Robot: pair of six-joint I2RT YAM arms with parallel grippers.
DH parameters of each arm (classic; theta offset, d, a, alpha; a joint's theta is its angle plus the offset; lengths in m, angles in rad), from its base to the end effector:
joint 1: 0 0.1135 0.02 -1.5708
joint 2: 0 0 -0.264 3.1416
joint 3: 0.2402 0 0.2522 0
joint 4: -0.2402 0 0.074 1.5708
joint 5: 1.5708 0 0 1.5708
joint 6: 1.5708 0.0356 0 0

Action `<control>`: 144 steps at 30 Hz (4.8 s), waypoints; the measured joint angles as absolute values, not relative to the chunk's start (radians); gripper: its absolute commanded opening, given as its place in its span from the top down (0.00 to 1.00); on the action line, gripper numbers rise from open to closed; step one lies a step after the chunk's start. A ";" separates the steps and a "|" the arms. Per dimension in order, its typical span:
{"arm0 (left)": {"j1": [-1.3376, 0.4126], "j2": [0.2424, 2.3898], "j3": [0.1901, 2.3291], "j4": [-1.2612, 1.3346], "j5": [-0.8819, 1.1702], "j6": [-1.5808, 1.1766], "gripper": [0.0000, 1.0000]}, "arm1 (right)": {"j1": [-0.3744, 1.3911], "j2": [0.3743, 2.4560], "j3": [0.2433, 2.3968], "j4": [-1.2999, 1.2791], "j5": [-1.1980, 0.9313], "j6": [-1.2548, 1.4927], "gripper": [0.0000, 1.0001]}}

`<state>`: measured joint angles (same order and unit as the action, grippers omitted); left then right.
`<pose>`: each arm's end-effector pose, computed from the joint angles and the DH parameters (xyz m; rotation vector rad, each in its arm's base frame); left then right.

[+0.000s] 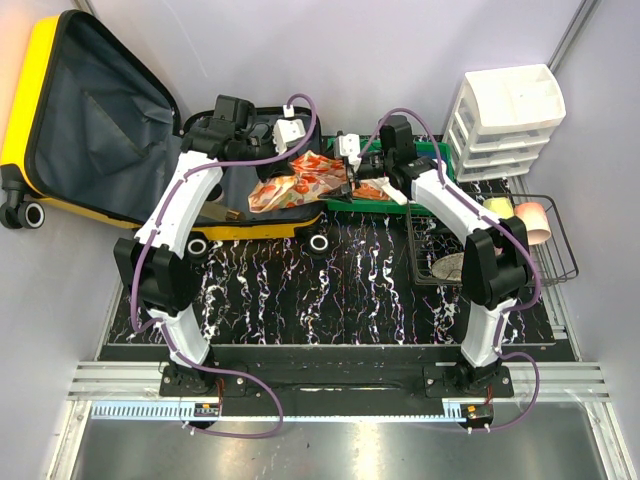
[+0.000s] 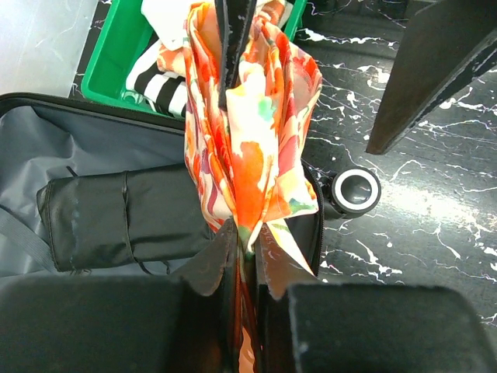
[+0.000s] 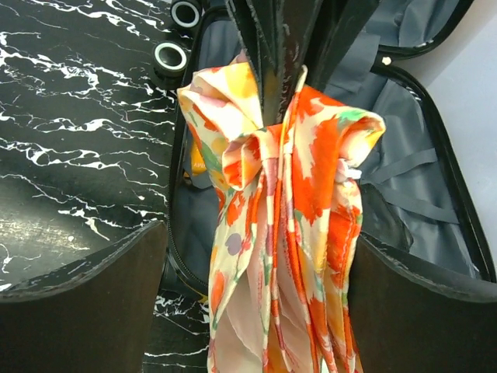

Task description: Open, take out, and arrange the luggage

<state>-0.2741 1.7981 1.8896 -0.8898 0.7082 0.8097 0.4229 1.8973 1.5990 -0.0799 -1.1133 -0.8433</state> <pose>0.3677 -0.1274 0.3805 1.4000 1.6924 -0.5406 0.3880 0.2096 0.3158 -1.5451 0.9221 0.7740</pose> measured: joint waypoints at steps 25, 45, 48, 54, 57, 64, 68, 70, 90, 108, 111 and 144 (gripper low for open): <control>-0.300 1.780 1.902 -0.830 0.754 0.704 0.28 | 0.440 1.900 1.676 -0.101 -0.878 -0.779 1.00; -0.228 1.779 1.945 -0.629 0.708 0.389 0.07 | 0.222 1.996 1.943 -0.128 -0.336 -0.847 1.00; -0.230 1.785 1.940 -0.626 0.707 0.384 0.07 | 0.219 2.057 1.966 -0.102 -0.249 -0.874 1.00; -0.230 1.785 1.898 -0.619 0.699 0.385 0.07 | 0.215 2.070 1.704 0.022 -0.170 -0.982 1.00; -0.230 1.785 1.874 -0.618 0.693 0.391 0.07 | 0.216 2.069 1.571 -0.015 -0.190 -1.032 1.00; -0.230 1.785 1.857 -0.617 0.686 0.393 0.07 | 0.221 2.012 1.497 -0.175 -0.271 -1.129 0.55; -0.230 1.785 1.858 -0.618 0.685 0.393 0.07 | 0.224 2.008 1.591 -0.338 -0.305 -1.109 0.32; -0.230 1.789 1.862 -0.620 0.683 0.392 0.07 | 0.224 2.013 1.666 -0.412 -0.319 -1.077 0.27; -0.231 2.016 1.982 -0.633 0.326 0.130 0.05 | 0.196 2.453 2.445 -0.775 -0.328 -0.600 0.32; -0.173 2.282 1.962 -0.562 0.112 -0.280 0.17 | 0.194 2.455 2.441 -0.875 -0.309 -0.575 0.04; -0.163 2.295 1.958 -0.532 0.108 -0.311 0.19 | 0.194 2.438 2.442 -0.884 -0.316 -0.549 0.03; -0.093 1.838 1.647 -0.077 0.613 -0.159 1.00 | 0.193 2.033 1.985 -0.346 -0.773 -0.146 0.01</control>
